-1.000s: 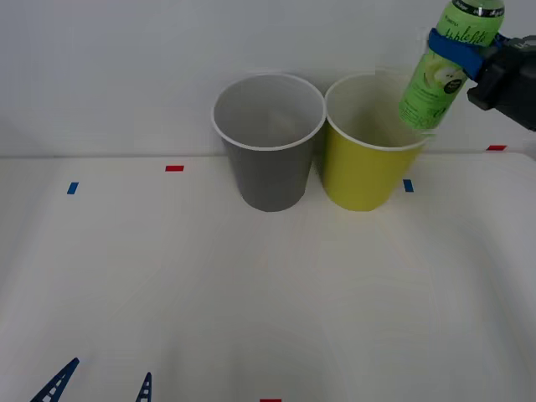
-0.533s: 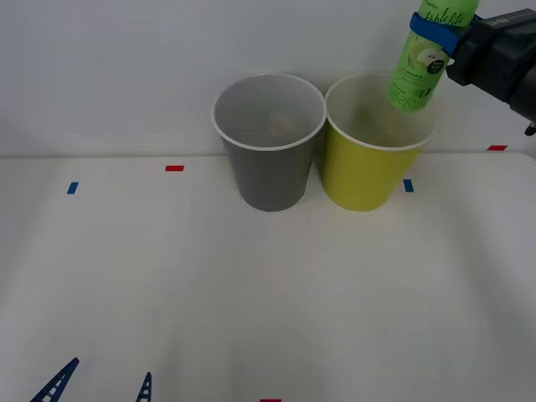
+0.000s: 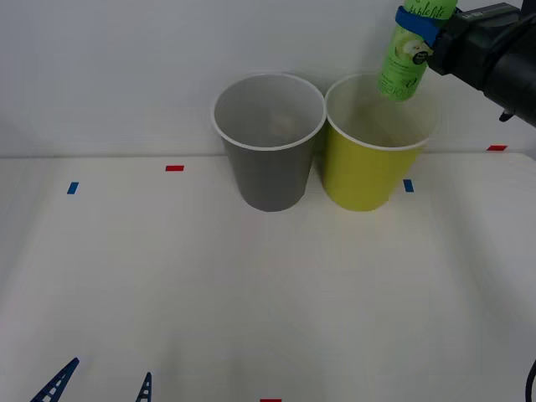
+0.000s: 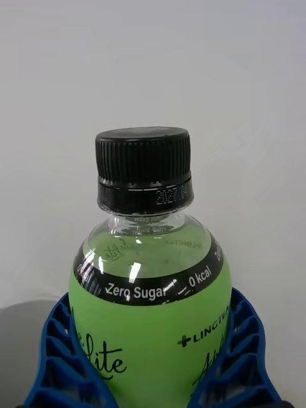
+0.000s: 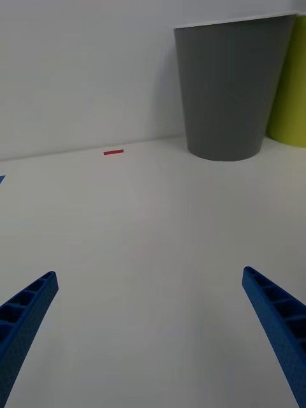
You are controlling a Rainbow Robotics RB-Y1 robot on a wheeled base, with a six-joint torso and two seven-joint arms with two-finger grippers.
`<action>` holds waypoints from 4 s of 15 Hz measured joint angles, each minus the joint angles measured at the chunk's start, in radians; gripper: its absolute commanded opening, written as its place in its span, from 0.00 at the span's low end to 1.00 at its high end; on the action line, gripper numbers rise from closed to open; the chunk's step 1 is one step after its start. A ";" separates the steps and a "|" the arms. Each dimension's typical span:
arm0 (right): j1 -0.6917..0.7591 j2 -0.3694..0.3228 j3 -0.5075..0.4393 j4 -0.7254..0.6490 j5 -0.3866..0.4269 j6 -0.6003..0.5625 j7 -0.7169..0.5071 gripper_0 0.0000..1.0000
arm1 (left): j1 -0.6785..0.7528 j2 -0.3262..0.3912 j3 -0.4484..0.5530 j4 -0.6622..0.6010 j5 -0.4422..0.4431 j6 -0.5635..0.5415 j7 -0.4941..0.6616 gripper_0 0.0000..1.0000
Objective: Put cans in the gray bin and PET bottles in the light green bin.
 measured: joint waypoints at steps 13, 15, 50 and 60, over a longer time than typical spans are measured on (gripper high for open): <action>0.000 0.027 0.000 -0.003 0.009 0.010 0.024 0.92 | 0.000 0.000 0.000 0.000 0.000 0.000 0.000 1.00; 0.042 0.036 -0.010 -0.052 0.013 0.014 0.038 0.93 | 0.000 0.000 0.000 0.000 0.000 0.000 0.000 1.00; 1.121 0.142 0.237 -0.209 0.581 -1.003 -0.107 0.93 | 0.000 0.000 0.000 0.000 0.000 0.000 0.000 1.00; 1.420 0.207 0.236 -0.208 0.662 -1.082 -0.104 0.95 | 0.000 0.000 0.000 0.000 0.000 0.000 0.000 1.00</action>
